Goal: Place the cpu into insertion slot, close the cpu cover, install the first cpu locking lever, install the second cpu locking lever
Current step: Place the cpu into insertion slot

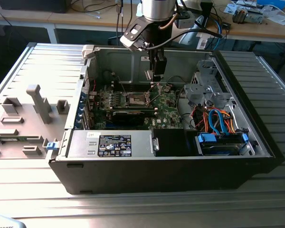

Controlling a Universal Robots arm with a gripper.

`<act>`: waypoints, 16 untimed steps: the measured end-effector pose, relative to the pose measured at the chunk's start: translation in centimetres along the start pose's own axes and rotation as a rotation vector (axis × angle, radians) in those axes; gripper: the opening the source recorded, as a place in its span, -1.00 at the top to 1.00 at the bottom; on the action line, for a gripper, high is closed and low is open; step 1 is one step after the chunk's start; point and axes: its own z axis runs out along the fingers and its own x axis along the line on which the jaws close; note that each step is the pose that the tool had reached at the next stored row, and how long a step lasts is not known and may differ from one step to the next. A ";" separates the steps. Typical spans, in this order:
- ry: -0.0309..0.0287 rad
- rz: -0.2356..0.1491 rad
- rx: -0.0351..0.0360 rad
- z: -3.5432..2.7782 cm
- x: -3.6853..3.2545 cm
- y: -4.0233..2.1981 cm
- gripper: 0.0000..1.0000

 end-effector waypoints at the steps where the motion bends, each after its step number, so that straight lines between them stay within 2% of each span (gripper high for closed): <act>1: -0.0001 0.001 0.0000 0.00 0.00 0.00 -0.09; 16: -0.0007 0.008 0.0000 0.06 0.00 -0.01 -0.09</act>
